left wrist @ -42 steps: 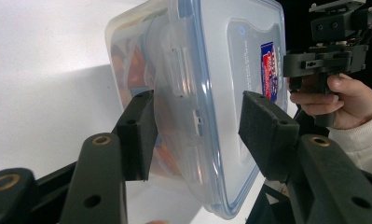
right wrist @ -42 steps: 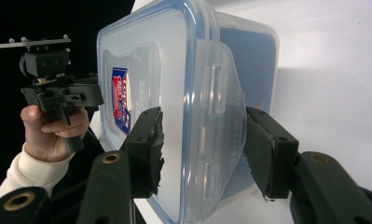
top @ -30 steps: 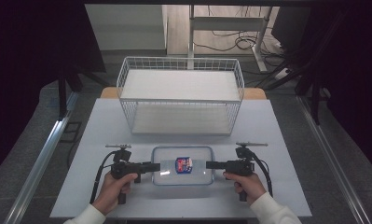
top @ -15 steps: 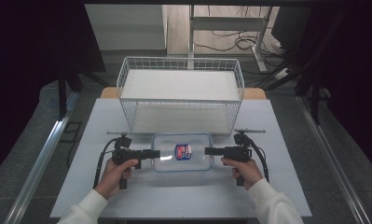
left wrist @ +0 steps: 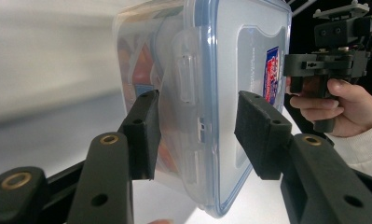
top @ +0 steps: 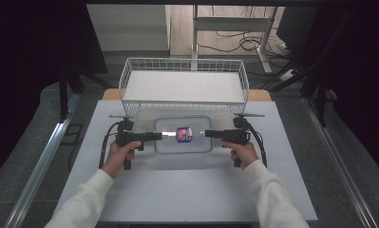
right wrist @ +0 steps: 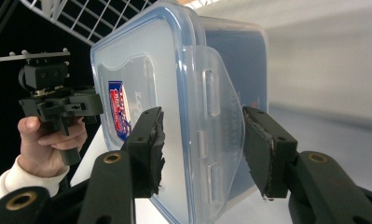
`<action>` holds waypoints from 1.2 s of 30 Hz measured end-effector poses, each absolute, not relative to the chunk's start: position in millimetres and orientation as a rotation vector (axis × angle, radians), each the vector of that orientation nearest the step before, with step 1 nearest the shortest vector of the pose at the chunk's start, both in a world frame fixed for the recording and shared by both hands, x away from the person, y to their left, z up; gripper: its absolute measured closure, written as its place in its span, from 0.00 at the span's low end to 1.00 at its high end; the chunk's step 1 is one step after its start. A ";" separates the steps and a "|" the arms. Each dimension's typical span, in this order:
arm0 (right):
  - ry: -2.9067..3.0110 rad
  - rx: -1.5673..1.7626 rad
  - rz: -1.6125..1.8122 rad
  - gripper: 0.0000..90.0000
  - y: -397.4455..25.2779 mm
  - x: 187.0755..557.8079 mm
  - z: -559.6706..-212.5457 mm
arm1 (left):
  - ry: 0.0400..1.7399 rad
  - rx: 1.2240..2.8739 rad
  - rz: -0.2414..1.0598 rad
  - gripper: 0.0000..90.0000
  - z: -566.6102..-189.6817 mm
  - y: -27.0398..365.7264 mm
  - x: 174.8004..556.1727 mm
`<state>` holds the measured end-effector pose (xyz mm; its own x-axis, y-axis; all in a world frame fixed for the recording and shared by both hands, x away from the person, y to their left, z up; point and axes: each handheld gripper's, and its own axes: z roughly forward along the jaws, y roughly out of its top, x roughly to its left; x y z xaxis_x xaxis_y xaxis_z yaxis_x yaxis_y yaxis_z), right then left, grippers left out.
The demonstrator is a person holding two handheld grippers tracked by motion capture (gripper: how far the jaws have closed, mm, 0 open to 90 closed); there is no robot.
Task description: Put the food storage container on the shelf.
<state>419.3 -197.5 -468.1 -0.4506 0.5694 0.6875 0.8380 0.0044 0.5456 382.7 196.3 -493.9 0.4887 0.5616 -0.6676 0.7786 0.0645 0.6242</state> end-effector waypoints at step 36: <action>-1.902 -1.696 -1.474 0.52 -192.2 436.8 -499.8 | 1.282 1.465 -0.255 0.50 -525.4 190.6 412.8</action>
